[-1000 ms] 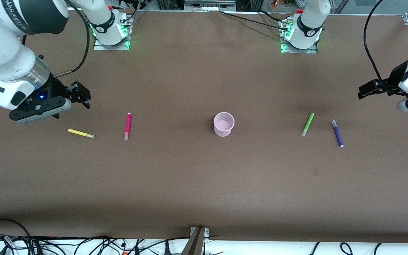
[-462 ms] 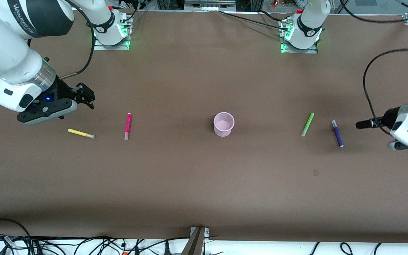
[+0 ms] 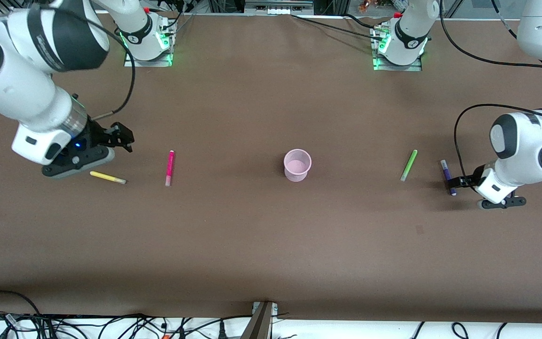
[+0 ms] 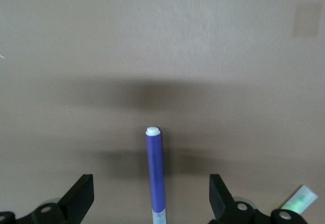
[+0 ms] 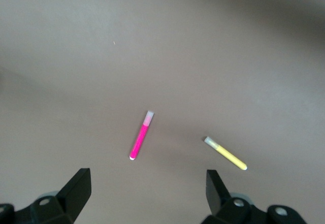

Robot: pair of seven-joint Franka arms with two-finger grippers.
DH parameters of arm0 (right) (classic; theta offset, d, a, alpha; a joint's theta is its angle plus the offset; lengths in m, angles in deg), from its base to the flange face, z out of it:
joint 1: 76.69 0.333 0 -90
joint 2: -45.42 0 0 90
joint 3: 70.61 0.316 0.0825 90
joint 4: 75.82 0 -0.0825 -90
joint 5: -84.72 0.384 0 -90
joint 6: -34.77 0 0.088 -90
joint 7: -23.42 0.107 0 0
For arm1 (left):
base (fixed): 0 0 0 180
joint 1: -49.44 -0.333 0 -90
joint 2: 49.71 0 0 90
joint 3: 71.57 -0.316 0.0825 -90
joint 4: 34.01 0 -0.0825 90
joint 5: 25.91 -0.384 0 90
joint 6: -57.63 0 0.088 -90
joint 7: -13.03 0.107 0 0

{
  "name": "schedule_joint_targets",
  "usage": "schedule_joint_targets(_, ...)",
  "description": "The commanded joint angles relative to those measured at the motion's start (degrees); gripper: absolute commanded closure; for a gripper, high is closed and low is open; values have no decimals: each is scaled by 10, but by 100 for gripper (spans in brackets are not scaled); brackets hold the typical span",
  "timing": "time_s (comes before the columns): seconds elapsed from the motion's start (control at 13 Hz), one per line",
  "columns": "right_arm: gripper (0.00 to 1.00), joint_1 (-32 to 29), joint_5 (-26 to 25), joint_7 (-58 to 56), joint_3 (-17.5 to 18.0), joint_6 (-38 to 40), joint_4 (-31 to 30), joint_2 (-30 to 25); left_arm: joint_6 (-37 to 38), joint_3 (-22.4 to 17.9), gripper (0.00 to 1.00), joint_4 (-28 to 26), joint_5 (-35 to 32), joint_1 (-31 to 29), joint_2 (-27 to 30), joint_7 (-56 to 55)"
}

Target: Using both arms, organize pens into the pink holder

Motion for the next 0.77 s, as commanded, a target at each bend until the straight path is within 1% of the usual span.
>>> schedule_joint_targets(0.0, 0, -9, 2, -8, -4, -1, 8, 41, -33, 2, 0, -14, -12, -4, -12, 11)
schedule_joint_targets(0.08, 0, -7, 2, 1, -4, -2, 5, 40, -66, 2, 0, -16, -12, -5, -28, 11)
schedule_joint_targets(0.15, 0, -4, 4, 27, -3, -10, -6, 36, -72, 2, 19, -16, -12, -5, -34, 15)
schedule_joint_targets(0.23, 0, -2, 6, 92, 1, -14, -17, 32, -72, 2, 36, -16, -12, -6, -35, 26)
schedule_joint_targets(0.31, 0, 0, 4, 116, 2, -15, -35, 21, -72, 2, 47, -15, -12, -10, -37, 40)
schedule_joint_targets(0.54, 0, 5, 6, 137, 2, -24, -83, 7, -76, 2, 50, -15, -12, -12, -42, 58)
schedule_joint_targets(0.69, 0, 5, 7, 142, 2, -79, -149, -6, -86, 2, 49, -14, -12, -12, -47, 61)
